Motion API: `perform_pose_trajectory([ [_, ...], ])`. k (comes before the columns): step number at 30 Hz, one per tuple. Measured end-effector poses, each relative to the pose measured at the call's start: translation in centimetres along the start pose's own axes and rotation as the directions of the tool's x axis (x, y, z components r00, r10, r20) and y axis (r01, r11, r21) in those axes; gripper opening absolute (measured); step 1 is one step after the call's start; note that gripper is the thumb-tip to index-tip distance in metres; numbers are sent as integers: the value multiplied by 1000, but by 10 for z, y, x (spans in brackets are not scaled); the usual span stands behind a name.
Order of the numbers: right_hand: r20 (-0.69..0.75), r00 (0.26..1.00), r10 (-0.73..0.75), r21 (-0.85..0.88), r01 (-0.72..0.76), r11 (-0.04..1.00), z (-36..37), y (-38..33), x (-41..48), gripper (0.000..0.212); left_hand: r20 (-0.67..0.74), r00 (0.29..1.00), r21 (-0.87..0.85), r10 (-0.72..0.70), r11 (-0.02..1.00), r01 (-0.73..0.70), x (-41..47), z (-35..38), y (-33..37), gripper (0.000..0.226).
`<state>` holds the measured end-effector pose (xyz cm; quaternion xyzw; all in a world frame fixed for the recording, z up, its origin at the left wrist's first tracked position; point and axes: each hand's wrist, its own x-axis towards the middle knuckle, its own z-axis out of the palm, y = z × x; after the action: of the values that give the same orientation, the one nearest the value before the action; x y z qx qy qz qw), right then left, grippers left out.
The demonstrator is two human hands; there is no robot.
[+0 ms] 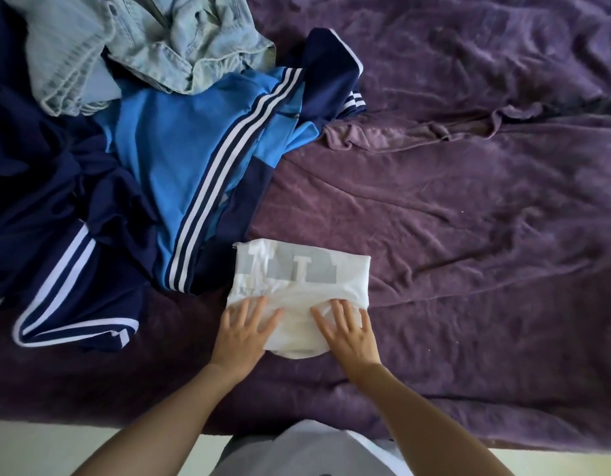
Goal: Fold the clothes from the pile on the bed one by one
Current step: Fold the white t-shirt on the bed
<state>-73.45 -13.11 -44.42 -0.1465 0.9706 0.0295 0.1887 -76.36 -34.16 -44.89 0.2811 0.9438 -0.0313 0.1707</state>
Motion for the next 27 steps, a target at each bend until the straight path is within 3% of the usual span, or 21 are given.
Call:
perform_pose_trajectory([
  [5, -36, 998, -48, 148, 53, 988, -23, 20, 15, 51, -96, 993, -145, 66, 986, -79, 24, -29, -19, 55],
  [9, 27, 999, 19, 228, -24, 973, -63, 36, 17, 43, -143, 981, -187, 133, 969, -159, 34, -70, -29, 48],
  [11, -50, 994, 93, 226, -79, 971, -78, 47, 13, 40, -198, 970, -167, 138, 971, -172, 38, -92, -29, 45],
  [13, -191, 977, 95, 255, -44, 966, -104, 57, 4, 43, -270, 952, -133, 147, 973, -188, 43, -117, -24, 46],
  [16, -275, 954, 121, 213, -62, 975, -143, 78, -15, 49, -352, 919, -72, 178, 974, -216, 56, -158, -7, 50],
  [22, -466, 855, 227, 136, -185, 973, -178, 154, -105, 50, -509, 796, 65, 327, 937, -343, 88, -236, 84, 52],
  [27, -531, 765, 364, 139, -345, 928, -170, 251, -204, 50, -510, 706, 189, 492, 864, -466, 129, -286, 216, 47],
])
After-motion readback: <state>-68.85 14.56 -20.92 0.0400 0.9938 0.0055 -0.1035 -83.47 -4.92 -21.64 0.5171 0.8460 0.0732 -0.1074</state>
